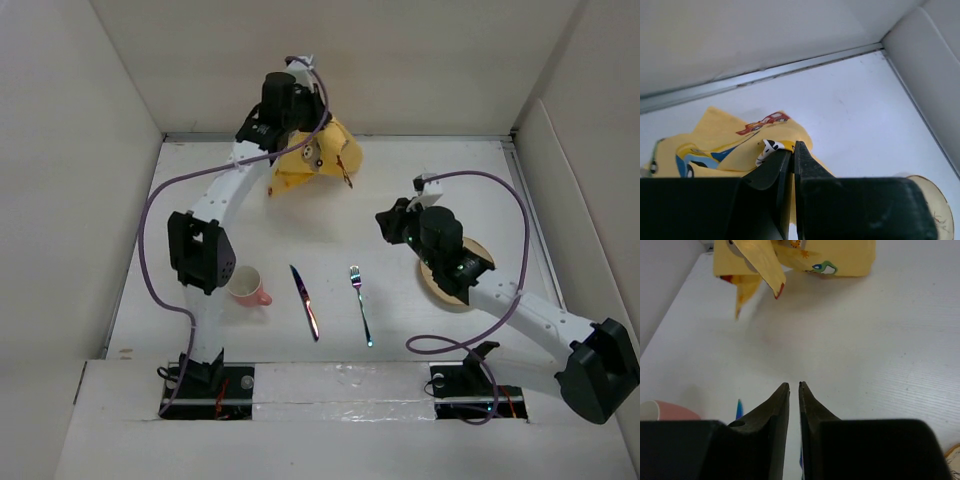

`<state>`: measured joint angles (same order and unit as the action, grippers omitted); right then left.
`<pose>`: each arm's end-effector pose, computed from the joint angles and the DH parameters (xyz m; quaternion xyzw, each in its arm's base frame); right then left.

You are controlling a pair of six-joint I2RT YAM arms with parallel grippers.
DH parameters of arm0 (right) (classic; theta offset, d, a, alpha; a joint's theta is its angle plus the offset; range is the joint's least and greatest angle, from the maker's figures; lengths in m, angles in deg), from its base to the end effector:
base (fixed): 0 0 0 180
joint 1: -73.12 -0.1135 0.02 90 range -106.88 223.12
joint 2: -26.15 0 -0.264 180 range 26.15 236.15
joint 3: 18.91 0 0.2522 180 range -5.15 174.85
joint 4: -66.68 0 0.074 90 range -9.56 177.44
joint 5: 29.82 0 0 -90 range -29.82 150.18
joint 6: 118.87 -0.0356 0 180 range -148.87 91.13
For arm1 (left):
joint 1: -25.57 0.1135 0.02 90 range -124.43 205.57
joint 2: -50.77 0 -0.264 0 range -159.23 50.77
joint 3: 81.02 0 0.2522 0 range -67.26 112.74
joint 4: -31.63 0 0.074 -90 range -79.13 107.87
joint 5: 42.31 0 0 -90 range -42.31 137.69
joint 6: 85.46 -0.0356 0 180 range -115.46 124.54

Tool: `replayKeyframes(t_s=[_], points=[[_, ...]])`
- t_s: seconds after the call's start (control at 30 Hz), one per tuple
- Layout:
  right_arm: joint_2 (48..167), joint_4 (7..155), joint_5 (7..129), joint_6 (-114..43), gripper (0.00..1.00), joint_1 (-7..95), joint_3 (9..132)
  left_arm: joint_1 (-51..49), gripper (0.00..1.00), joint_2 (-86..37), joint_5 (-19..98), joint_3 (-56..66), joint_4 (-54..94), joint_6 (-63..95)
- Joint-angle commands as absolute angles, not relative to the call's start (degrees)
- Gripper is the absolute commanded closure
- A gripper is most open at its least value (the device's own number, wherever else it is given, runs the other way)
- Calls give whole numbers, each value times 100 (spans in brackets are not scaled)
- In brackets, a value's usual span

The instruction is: Set the dinner table for one person

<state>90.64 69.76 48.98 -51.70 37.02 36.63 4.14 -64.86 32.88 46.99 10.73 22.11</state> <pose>0.2157 0.1488 0.2898 -0.0284 0.7755 0.2419 0.5824 0.4507 -0.1867 0.3895 0.1094 0.7481 -0.3081 0.5775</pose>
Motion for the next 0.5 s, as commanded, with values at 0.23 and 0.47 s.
replayKeyframes(t_s=[0.23,0.47], points=[[8987,6761,4586,-5066,57,3647,3757,306,100,-6131,2715,5414,589,962],[8944,6875,4411,-4996,56,3647,3801,-352,100,-6883,2187,6534,863,1560]])
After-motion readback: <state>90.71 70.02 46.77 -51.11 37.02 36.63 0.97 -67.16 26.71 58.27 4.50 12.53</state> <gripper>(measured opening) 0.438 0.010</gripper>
